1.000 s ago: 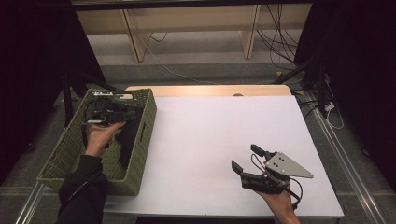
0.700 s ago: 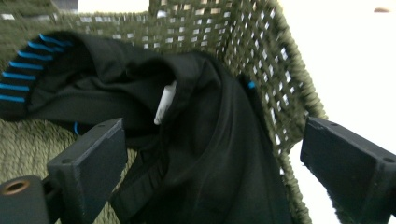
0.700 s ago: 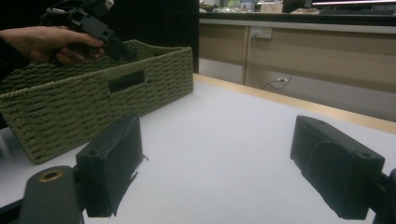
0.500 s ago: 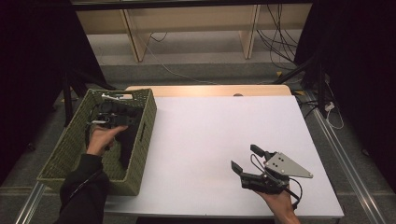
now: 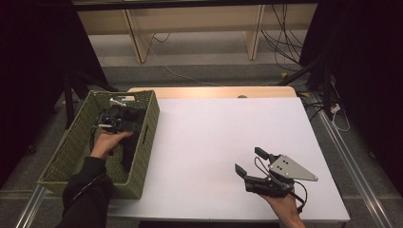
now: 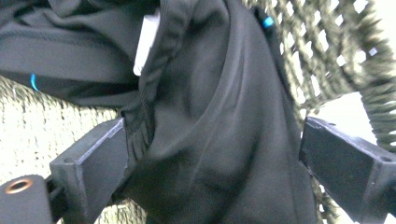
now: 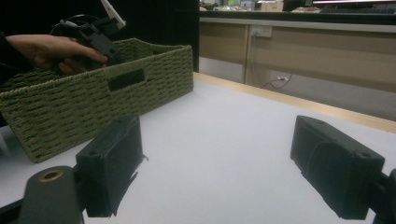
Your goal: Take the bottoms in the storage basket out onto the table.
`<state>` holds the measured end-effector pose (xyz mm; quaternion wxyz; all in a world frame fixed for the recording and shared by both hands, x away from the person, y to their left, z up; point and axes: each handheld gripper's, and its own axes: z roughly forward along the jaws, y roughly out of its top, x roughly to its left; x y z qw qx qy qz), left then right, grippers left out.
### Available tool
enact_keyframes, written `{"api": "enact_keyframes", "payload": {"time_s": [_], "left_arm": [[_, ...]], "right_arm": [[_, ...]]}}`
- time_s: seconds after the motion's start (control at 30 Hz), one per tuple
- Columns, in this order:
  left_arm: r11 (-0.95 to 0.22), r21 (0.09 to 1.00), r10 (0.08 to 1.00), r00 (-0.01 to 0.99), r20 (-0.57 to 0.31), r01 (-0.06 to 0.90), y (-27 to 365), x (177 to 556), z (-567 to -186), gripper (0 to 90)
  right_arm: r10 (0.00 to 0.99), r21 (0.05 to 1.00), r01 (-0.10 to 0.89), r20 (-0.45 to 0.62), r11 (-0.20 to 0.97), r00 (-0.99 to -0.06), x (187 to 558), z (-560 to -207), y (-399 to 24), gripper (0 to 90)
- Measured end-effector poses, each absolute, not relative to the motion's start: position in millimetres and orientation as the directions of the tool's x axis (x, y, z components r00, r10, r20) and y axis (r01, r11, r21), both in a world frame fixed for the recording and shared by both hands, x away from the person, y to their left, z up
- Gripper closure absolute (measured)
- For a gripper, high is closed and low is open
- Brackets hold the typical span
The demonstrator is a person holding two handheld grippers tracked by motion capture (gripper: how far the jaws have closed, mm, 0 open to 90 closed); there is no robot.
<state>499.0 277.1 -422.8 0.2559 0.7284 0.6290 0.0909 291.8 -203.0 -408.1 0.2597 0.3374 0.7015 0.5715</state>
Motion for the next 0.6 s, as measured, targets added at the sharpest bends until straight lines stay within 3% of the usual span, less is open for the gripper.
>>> {"api": "enact_keyframes", "payload": {"time_s": [0.43, 0.6], "left_arm": [[-0.053, 0.422, 0.959, 0.164, -0.231, 0.905, 280, 502, -433, 9.1], [-0.060, 0.395, 0.968, 0.151, -0.202, 0.917, 278, 503, -438, 12.5]], "right_arm": [[0.769, 0.976, 0.178, 0.021, 0.122, -0.639, 293, -409, -202, 17.9], [0.770, 0.976, 0.180, 0.020, 0.124, -0.638, 293, -410, -202, 17.9]]}}
